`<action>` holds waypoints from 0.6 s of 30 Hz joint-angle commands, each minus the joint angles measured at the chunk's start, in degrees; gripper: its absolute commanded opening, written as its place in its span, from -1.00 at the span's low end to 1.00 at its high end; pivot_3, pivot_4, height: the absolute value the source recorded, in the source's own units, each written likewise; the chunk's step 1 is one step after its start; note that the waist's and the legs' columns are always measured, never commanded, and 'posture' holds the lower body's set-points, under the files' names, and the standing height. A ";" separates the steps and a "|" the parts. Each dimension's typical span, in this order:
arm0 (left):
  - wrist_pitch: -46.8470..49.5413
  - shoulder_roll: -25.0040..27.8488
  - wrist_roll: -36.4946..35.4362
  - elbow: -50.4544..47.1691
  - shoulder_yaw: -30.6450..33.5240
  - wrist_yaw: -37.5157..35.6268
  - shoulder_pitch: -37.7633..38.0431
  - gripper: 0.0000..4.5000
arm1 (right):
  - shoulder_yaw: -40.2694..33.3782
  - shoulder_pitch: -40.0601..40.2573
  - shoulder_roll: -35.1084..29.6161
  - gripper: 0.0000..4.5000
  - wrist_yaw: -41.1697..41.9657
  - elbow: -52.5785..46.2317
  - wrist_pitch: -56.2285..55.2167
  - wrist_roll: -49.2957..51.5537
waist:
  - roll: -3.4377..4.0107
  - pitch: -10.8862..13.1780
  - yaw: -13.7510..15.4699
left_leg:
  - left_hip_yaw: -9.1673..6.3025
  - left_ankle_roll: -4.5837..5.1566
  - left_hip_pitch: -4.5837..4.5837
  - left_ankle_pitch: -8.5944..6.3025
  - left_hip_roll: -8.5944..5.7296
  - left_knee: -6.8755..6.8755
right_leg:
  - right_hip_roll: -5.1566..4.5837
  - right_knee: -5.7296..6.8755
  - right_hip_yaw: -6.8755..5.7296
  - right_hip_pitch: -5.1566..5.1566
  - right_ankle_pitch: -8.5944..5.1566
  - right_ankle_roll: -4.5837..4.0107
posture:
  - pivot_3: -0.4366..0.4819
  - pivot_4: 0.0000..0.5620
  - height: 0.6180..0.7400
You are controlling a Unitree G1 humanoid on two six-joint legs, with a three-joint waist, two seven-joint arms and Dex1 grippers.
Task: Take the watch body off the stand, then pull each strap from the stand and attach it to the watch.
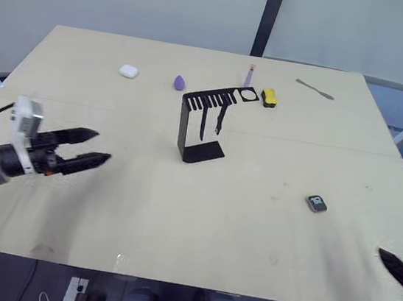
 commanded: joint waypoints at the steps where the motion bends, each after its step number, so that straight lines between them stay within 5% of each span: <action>1: -4.41 0.99 2.31 3.15 2.47 0.64 0.64 1.00 | -3.77 0.08 -1.54 0.98 2.97 2.23 -2.06 1.55 | -0.01 0.00 0.00 | 0.00 0.01 -0.02 -0.01 0.00 0.00 | -0.02 -0.03 0.00 0.00 0.00 0.00 | -0.05 -0.47 1.00; 8: -3.36 -3.25 1.36 -9.52 -3.09 3.67 1.56 1.00 | 2.32 -7.29 -2.81 0.98 -1.68 -4.45 0.95 7.46 | -0.04 0.00 -0.01 | 0.00 0.00 -0.07 -0.01 0.00 0.01 | -0.06 -0.01 -0.03 -0.02 0.01 0.01 | -0.05 -0.47 1.00; 14: 0.54 -11.46 2.25 -23.19 -11.94 14.43 0.25 1.00 | 15.42 -18.14 -3.93 0.98 -10.16 -16.15 4.59 15.55 | -0.03 0.01 -0.11 | -0.03 -0.08 -0.11 0.04 0.00 0.08 | -0.03 0.08 -0.05 -0.06 0.02 0.03 | -0.05 -0.47 1.00; 18: 2.17 -20.47 9.73 -25.03 -17.92 30.68 -3.34 1.00 | 27.53 -27.84 -3.82 0.98 -15.57 -19.24 5.35 17.68 | -0.05 0.00 0.07 | -0.04 -0.36 -0.14 0.19 0.00 0.14 | 0.02 0.04 -0.06 -0.04 0.04 0.07 | -0.05 -0.47 1.00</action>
